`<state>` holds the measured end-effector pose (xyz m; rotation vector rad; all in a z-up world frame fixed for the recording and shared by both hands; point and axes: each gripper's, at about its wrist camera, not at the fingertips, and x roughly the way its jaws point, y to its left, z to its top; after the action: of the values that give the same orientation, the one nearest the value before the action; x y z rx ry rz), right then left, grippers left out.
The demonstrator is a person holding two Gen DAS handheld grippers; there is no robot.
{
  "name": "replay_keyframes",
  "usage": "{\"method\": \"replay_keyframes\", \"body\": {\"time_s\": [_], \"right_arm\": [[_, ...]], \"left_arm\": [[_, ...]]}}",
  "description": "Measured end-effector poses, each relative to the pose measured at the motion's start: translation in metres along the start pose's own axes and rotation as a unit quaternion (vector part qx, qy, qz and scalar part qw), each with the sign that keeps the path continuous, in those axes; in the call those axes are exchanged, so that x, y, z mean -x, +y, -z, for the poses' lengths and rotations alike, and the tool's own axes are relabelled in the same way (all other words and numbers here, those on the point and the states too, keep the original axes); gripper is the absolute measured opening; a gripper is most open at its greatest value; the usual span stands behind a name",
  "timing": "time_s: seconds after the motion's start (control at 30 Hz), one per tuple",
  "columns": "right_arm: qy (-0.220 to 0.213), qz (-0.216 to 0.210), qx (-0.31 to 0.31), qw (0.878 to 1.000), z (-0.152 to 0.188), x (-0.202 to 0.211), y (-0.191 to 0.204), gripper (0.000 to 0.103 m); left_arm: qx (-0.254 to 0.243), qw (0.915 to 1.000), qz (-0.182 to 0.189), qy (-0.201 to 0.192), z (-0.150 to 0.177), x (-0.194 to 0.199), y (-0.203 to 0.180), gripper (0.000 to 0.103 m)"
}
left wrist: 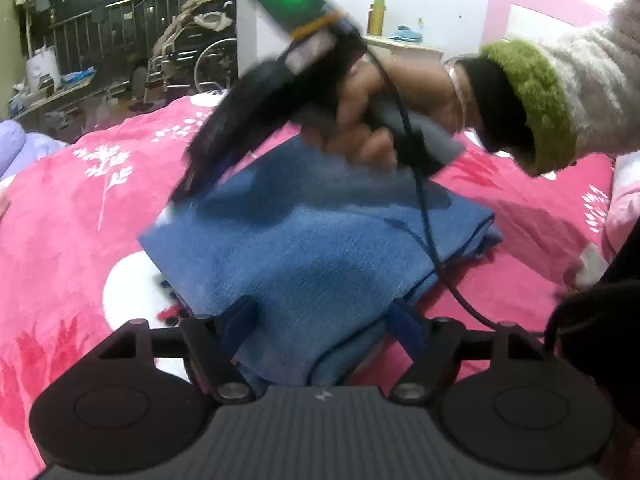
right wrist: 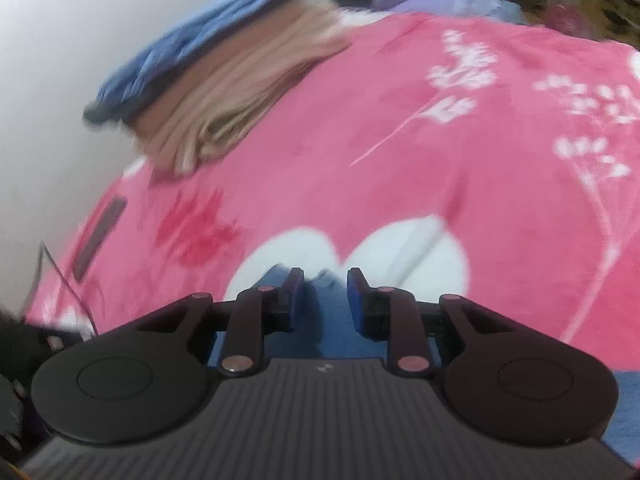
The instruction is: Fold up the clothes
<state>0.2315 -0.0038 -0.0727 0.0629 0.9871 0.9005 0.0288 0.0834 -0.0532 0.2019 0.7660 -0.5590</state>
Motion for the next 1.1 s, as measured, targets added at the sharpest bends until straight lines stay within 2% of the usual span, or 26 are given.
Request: {"method": "replay_keyframes", "body": {"time_s": [0.07,0.17,0.27,0.37,0.43,0.5,0.57,0.67,0.7,0.8,0.87,0.97,1.0,1.07,1.1], "right_arm": [[-0.038,0.05,-0.023,0.998,-0.006,0.034,-0.019,0.022],[-0.074,0.088,-0.092,0.989,-0.004,0.098,-0.056,0.023],[-0.074,0.102,-0.109,0.986,0.013,0.139,-0.062,0.023],[-0.027,0.105,-0.11,0.988,0.03,0.12,-0.058,0.023],[-0.003,0.136,-0.108,0.985,0.037,0.09,-0.067,0.02],[-0.015,0.15,-0.142,0.978,0.038,0.082,-0.085,0.02],[-0.06,0.133,-0.227,0.963,0.035,0.106,-0.105,0.022],[-0.097,0.133,-0.205,0.965,0.036,0.151,-0.093,0.023],[-0.095,0.138,-0.185,0.968,0.038,0.162,-0.082,0.024],[-0.064,0.109,-0.116,0.985,0.059,0.179,-0.038,0.024],[-0.036,0.103,-0.059,0.992,0.078,0.176,-0.01,0.023],[0.031,0.13,-0.019,0.991,0.119,0.152,0.005,0.021],[0.039,0.146,-0.014,0.988,0.129,0.15,0.003,0.023],[0.046,0.167,-0.049,0.984,0.145,0.162,-0.003,0.023],[0.046,0.176,-0.071,0.981,0.149,0.171,-0.005,0.023]], "left_arm": [[-0.007,1.0,0.0,0.001,0.0,-0.002,-0.001,0.077],[-0.014,0.9999,0.008,0.002,-0.001,-0.002,0.001,0.076],[-0.016,0.9998,0.01,0.001,0.001,-0.001,0.002,0.076],[-0.021,0.9998,-0.001,-0.001,0.004,-0.004,-0.002,0.076],[-0.017,0.9998,-0.009,-0.003,-0.001,-0.004,-0.003,0.075],[-0.004,0.9999,-0.01,0.002,-0.005,0.003,-0.003,0.072],[0.016,0.9999,-0.006,0.001,-0.009,0.013,0.002,0.068],[0.03,0.9994,-0.005,-0.017,-0.017,0.036,0.006,0.067],[0.032,0.9992,0.0,-0.025,-0.02,0.041,0.007,0.067],[0.034,0.9985,0.012,-0.041,-0.027,0.047,0.007,0.067],[0.014,0.9997,0.003,-0.021,-0.022,0.031,0.001,0.067],[-0.025,0.9992,-0.022,0.021,-0.006,0.003,-0.009,0.064],[-0.034,0.9988,-0.03,0.019,0.001,0.002,-0.01,0.064],[-0.043,0.9982,-0.04,0.011,0.005,0.008,-0.013,0.064],[-0.03,0.9989,-0.034,0.01,0.001,0.014,-0.011,0.064]]}}
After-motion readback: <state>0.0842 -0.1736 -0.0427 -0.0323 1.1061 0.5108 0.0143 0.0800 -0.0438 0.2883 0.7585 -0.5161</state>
